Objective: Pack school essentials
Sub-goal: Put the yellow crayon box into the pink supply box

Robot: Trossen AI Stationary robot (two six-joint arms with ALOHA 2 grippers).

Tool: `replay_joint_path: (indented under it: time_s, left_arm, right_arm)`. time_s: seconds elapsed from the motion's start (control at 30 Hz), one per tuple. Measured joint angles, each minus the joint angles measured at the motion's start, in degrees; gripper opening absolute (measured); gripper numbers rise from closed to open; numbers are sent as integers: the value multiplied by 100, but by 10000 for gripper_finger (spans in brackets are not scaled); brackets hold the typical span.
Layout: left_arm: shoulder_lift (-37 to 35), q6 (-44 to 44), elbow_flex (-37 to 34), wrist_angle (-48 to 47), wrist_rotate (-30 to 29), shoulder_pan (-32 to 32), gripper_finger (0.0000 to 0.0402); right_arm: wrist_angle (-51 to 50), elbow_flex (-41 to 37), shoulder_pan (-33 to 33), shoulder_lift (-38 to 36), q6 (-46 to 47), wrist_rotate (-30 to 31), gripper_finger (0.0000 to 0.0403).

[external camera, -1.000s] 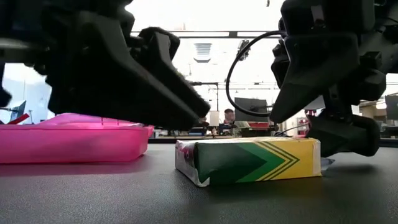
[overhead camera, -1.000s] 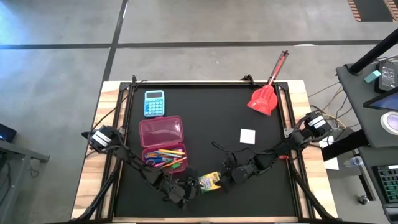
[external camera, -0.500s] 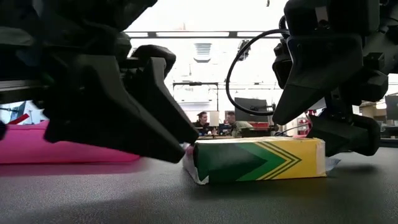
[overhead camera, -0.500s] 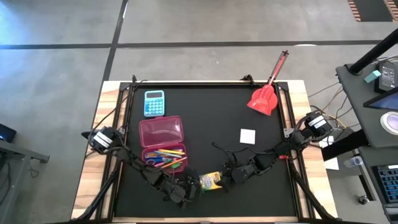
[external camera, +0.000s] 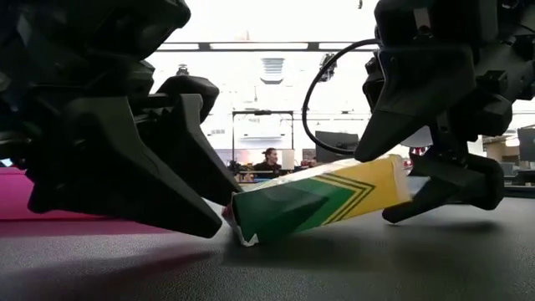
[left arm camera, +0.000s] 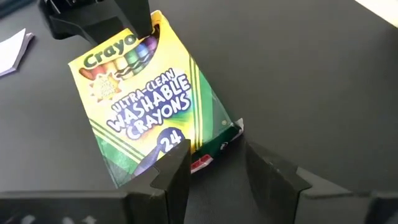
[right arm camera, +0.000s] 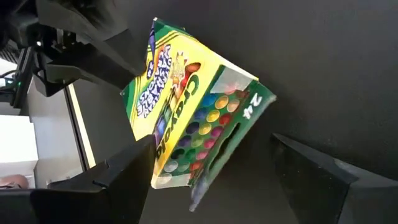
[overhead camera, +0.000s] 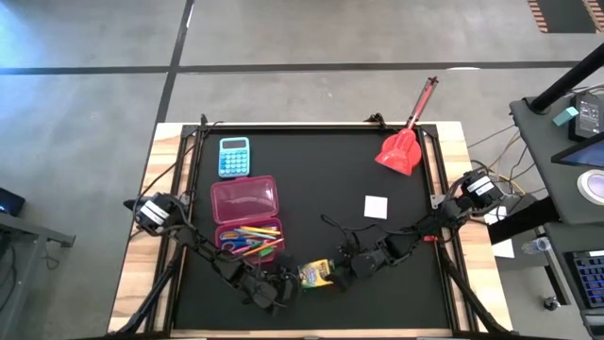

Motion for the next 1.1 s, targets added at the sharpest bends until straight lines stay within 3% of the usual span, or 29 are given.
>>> replay_joint_path:
  time_s: [0.5,1.1]
  left_arm:
    - [9,129,-74,273,-75,6,132]
    - [63,30,-198,503,-95,14,132]
  right_arm:
    - [436,14,-29,57,-20,205,302]
    - [579,208,-52,479,28,32,302]
